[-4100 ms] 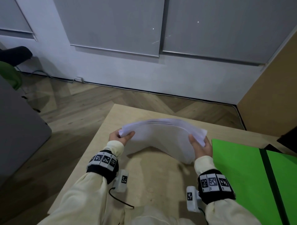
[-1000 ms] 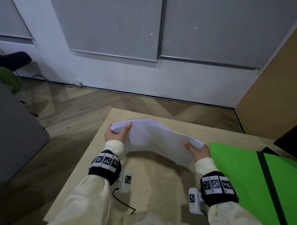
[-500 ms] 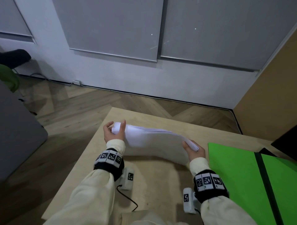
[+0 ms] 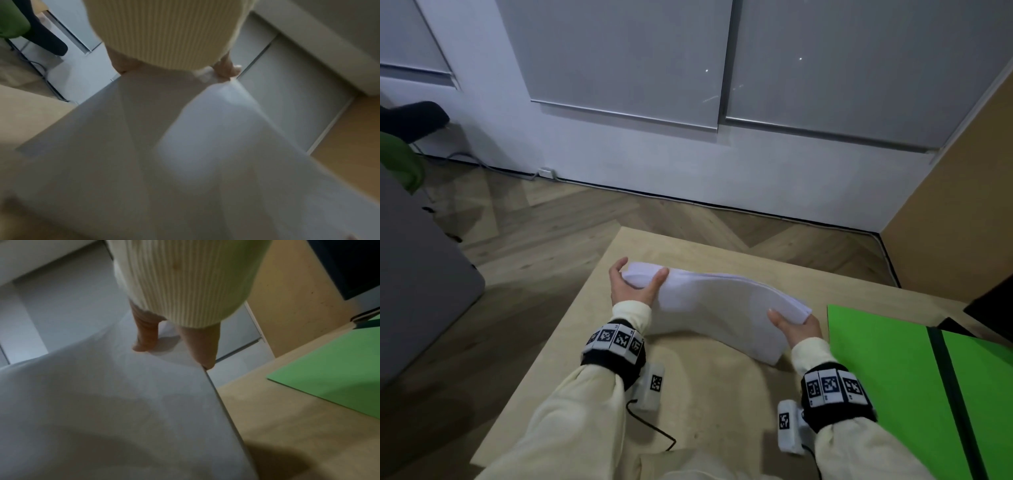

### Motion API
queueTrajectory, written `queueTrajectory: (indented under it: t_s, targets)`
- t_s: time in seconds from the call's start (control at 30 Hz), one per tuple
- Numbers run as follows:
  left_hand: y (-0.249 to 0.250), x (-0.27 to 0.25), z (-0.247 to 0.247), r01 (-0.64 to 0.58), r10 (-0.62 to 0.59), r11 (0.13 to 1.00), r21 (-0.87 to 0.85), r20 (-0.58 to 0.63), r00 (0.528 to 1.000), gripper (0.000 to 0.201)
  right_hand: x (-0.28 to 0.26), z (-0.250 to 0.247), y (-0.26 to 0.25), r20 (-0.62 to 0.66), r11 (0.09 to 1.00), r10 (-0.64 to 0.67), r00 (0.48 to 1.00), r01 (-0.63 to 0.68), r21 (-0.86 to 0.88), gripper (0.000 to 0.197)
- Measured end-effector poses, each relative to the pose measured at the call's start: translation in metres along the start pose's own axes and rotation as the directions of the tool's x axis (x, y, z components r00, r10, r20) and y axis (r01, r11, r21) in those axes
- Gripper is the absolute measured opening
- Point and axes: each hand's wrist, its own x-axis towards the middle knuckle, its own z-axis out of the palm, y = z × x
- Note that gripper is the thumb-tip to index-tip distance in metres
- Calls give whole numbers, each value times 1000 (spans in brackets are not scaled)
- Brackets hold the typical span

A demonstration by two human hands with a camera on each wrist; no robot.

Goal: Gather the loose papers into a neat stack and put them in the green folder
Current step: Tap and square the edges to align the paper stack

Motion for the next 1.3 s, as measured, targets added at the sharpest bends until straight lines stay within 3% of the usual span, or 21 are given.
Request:
queueTrajectory:
  t_s: [0.1, 0.17, 0.3, 0.5, 0.6, 0.67, 0.8, 0.87, 0.97, 1.07, 1.3]
  targets:
    - [-2, 11, 3, 18, -27, 993, 113, 83, 996, 82, 0, 3, 6, -30, 998, 47, 998, -48, -27, 53]
    - [0, 15, 2, 22, -41, 983, 183, 104, 994, 65, 0, 3, 4, -15, 1000, 22, 1000, -23, -17, 47]
    - [6, 13, -6, -31, 24, 997, 76, 95, 995, 40, -1, -2, -7, -14, 994, -75, 997, 76, 80, 35]
    - [-10, -3, -19, -10, 10, 1000, -3, 103, 995, 40, -7, -15, 6, 68, 978, -188, 980, 180, 110, 33]
    - [-15, -8, -15, 11, -9, 1000, -21, 119, 993, 32, -10, -10, 17, -1, 978, -155, 988, 154, 140, 31]
    - [-13, -8, -12, 23, -21, 1000, -13, 136, 991, 35, -10, -7, 19, -42, 984, -97, 994, 102, 147, 29]
    - [-3, -5, -13, 27, -24, 1000, -15, 182, 983, 63, -10, -8, 20, -49, 999, 0, 999, 3, 47, 51]
    - [4, -5, -11, 20, -14, 999, -38, 162, 987, 66, -8, -10, 21, -44, 1000, 17, 999, -17, 20, 53]
    - [12, -10, -3, 54, -54, 998, -32, 14, 998, 49, -6, -9, 23, -51, 1000, 14, 999, -13, 19, 56]
    - [15, -13, 3, 138, -140, 990, -30, -94, 986, 56, -9, -10, 19, -38, 999, -8, 999, 10, 43, 54]
    - [6, -8, 10, 93, -100, 993, -77, -84, 991, 57, -4, -13, 23, 53, 991, -113, 992, 109, 72, 63]
